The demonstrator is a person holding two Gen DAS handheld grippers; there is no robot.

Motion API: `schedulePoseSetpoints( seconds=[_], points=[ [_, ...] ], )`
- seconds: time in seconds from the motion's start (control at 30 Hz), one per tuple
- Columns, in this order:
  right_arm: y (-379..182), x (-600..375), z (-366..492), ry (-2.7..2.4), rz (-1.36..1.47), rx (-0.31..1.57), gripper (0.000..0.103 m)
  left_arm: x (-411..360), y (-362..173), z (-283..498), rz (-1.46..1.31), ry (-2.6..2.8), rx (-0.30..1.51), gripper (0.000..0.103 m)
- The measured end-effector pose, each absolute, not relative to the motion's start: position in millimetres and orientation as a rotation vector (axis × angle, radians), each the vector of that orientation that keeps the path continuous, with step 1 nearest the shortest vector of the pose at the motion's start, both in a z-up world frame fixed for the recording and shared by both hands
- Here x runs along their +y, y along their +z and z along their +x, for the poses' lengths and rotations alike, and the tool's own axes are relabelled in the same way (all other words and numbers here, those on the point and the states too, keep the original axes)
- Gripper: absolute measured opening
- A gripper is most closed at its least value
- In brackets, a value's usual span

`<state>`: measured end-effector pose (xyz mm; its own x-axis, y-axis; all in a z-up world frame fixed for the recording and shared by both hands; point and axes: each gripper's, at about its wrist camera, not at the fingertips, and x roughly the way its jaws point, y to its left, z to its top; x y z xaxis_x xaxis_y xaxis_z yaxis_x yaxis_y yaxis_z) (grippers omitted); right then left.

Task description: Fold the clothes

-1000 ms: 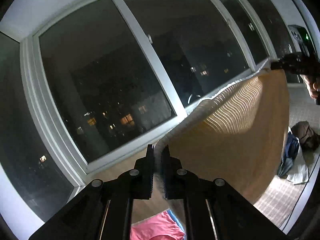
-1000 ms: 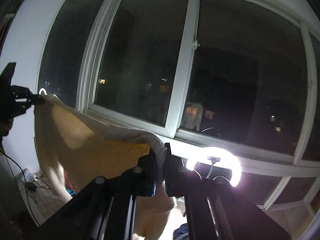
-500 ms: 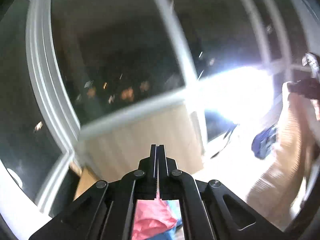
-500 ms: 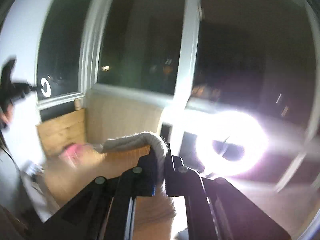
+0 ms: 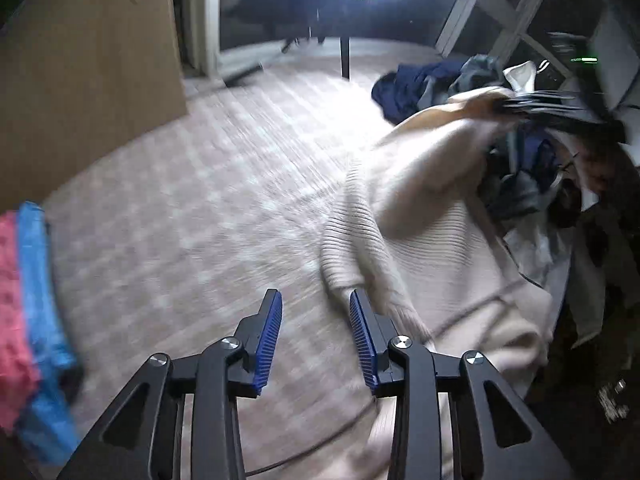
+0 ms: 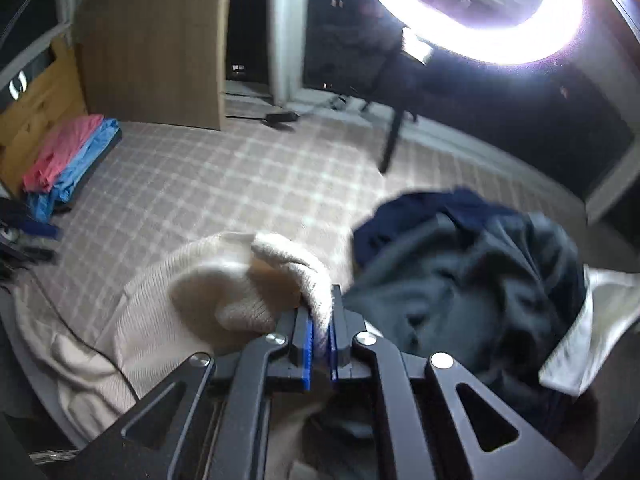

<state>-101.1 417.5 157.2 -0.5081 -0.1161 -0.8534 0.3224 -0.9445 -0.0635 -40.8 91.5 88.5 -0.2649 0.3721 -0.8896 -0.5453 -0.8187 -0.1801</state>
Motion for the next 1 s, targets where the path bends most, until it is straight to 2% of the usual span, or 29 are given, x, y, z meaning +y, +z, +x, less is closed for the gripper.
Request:
schedulePoseSetpoints(
  seconds=[0.1,0.37,0.4,0.43,0.53,0.63,0.73,0.83,1.0],
  points=[
    [163.0,434.2,-91.9,-2.51,1.404,0.309,0.006,120.2,59.7,-57.0,-1.476,2.065,0.245,0.04],
    [160.1,437.5,-86.0,-2.483,1.365,0.295,0.006,156.8,17.8,-65.3,-1.552,2.01,0.303,0.039],
    [159.8,436.8,-86.8,-2.48,1.359,0.295,0.006,158.1,16.1,-64.2,-1.549,2.015,0.305,0.031],
    [160.0,436.1,-87.1,-2.479,1.352,0.296,0.006,158.4,16.2,-62.9,-1.539,2.023,0.3,0.009],
    [161.6,434.9,-85.9,-2.481,1.344,0.292,0.006,155.5,22.9,-58.3,-1.52,2.051,0.276,0.006],
    [169.0,434.9,-79.6,-2.485,1.32,0.269,0.006,142.8,52.8,-44.5,-1.455,2.103,0.251,0.005],
    [188.3,437.7,-64.6,-2.505,1.268,0.211,0.006,107.0,108.1,-27.2,-1.354,2.223,0.217,0.005],
    [221.9,442.4,-39.9,-2.538,1.163,0.118,0.006,49.3,185.3,0.8,-1.181,2.382,0.186,0.005],
    [309.4,429.0,16.0,-2.586,0.825,0.016,0.006,-30.4,322.4,60.9,-0.857,2.639,0.178,0.005]
  ],
)
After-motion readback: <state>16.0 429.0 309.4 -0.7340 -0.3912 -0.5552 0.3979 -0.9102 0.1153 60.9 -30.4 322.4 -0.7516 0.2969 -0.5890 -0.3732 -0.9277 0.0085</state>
